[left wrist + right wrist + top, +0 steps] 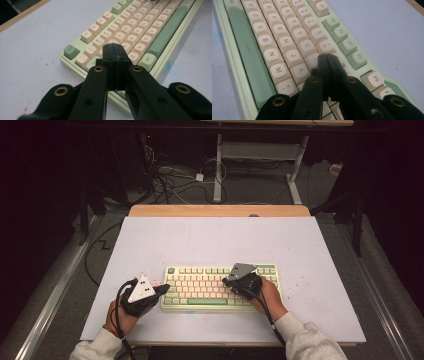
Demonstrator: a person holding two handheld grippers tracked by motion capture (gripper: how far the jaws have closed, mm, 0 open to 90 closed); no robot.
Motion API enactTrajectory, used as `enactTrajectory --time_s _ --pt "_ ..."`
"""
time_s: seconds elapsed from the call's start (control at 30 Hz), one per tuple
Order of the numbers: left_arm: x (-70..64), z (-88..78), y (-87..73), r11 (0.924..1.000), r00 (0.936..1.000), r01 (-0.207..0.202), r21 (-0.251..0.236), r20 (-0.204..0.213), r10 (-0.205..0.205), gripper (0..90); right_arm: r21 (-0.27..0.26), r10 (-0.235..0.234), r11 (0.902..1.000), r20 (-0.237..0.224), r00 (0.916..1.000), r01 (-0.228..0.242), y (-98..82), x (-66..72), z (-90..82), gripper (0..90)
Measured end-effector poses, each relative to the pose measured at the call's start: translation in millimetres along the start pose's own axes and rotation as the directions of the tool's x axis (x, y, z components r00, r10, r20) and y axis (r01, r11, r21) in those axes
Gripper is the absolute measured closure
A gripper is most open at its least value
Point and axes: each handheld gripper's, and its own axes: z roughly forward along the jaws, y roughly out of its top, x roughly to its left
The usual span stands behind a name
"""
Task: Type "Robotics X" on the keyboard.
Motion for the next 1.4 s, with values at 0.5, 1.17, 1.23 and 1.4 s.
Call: enactTrajectory --time_s 0.5,1.17,1.23,1.4 --pt "0.1 0.4 -0.1 1.0 1.0 -0.001 0.004 0.003 0.001 87.8 -0.004 0.003 1.0 0.002 1.0 -0.003 1.9 -0.1 -3.9 90.0" --pt "-0.1 1.0 0.0 1.0 1.0 -0.005 0.007 0.001 0.005 87.8 -0.088 0.022 0.9959 0.007 0.9997 -0.021 6.7 -3.3 -26.5 90.0" --pt "0.0 0.7 0.0 1.0 1.0 -0.004 0.006 0.001 0.004 87.8 -0.091 0.023 0.9956 0.008 0.9997 -0.022 7.1 -3.6 -28.1 90.0" --pt "0.1 0.5 0.1 1.0 1.0 -0.004 0.005 0.002 0.004 87.8 -0.102 0.022 0.9946 0.009 0.9997 -0.021 8.7 -3.5 -29.7 90.0"
